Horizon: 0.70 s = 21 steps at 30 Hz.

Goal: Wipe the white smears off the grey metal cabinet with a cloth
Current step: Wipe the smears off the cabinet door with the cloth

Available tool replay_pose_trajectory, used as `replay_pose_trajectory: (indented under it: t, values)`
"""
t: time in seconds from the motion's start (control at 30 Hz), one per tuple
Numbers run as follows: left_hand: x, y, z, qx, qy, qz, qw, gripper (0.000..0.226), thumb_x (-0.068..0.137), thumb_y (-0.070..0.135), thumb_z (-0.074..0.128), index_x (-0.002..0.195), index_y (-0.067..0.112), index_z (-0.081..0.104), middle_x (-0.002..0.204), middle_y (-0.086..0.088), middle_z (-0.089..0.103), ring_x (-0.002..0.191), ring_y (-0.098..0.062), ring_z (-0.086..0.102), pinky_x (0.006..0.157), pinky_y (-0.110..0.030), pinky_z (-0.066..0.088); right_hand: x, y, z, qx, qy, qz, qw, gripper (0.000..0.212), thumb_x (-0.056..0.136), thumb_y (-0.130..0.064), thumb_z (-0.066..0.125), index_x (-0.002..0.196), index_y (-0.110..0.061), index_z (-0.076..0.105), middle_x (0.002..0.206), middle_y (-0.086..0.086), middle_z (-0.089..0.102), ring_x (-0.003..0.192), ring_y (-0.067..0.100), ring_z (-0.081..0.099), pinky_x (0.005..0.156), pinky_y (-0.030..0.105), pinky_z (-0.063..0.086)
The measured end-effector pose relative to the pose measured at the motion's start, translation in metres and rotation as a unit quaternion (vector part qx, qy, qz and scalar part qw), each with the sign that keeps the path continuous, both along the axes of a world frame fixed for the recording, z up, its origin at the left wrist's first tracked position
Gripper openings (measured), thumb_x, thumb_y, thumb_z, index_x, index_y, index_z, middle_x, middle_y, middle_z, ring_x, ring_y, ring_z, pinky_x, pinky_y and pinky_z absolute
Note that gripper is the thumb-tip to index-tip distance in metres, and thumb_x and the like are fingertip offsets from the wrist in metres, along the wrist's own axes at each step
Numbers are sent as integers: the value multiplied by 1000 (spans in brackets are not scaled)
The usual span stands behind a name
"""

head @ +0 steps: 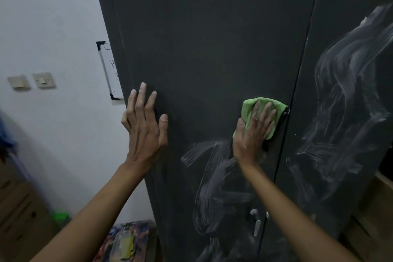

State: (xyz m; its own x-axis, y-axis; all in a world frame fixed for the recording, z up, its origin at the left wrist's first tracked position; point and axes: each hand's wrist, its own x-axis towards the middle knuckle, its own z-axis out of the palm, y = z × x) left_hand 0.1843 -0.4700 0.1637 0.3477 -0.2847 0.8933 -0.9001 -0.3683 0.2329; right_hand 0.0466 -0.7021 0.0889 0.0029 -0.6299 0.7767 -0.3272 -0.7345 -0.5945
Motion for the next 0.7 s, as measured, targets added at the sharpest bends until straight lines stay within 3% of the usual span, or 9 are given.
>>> replay_pose_trajectory:
  t: [0.1, 0.23, 0.33, 0.5, 0.6, 0.7]
  values:
    - [4, 7, -6, -4, -2, -3, 1000, 60, 102, 34, 42, 157, 11, 37, 173, -7, 15, 161, -25, 9, 123, -42, 13, 24, 29, -2, 18, -22, 10, 1000, 71, 107, -38, 42, 168, -15, 15, 176, 10, 2, 163, 35, 0, 130, 61, 5]
    - [11, 17, -10, -13, -6, -23, 1000, 55, 101, 28, 48, 152, 10, 40, 171, -9, 20, 159, -26, 16, 123, -31, 11, 53, 78, -19, -29, 42, 73, 996, 72, 108, -45, 36, 169, -31, 1, 177, 2, -11, 164, 33, -6, 131, 52, -5]
    - [12, 25, -15, -27, -19, -47, 998, 47, 101, 26, 48, 145, 6, 47, 159, -13, 36, 147, -31, 34, 120, -29, 19, 73, 117, -30, -92, 128, 152, 976, 69, 109, -50, 30, 169, -32, 1, 178, 1, -9, 164, 30, -10, 130, 44, -12]
    - [14, 42, -31, -60, 7, -79, 995, 34, 100, 19, 47, 128, 1, 55, 131, -15, 49, 121, -26, 46, 105, -33, 36, 98, 165, -38, -147, 217, 279, 924, 72, 106, -35, 34, 169, -35, -1, 178, -6, -7, 164, 20, -11, 130, 47, -6]
    - [19, 50, -45, -47, 2, -125, 991, 19, 100, 11, 51, 116, 2, 55, 114, -10, 52, 103, -15, 44, 93, -17, 37, 93, 161, -33, -180, 239, 276, 914, 73, 104, -28, 43, 170, -32, 11, 178, -8, -3, 164, 20, -5, 128, 37, -14]
    - [17, 49, -60, -2, 13, -186, 982, 14, 100, 11, 52, 112, 4, 55, 108, -8, 54, 93, -14, 50, 80, -22, 48, 77, 137, -22, -231, 224, 292, 901, 65, 103, -19, 51, 165, -27, 32, 176, -4, 18, 163, 21, 16, 131, 40, 10]
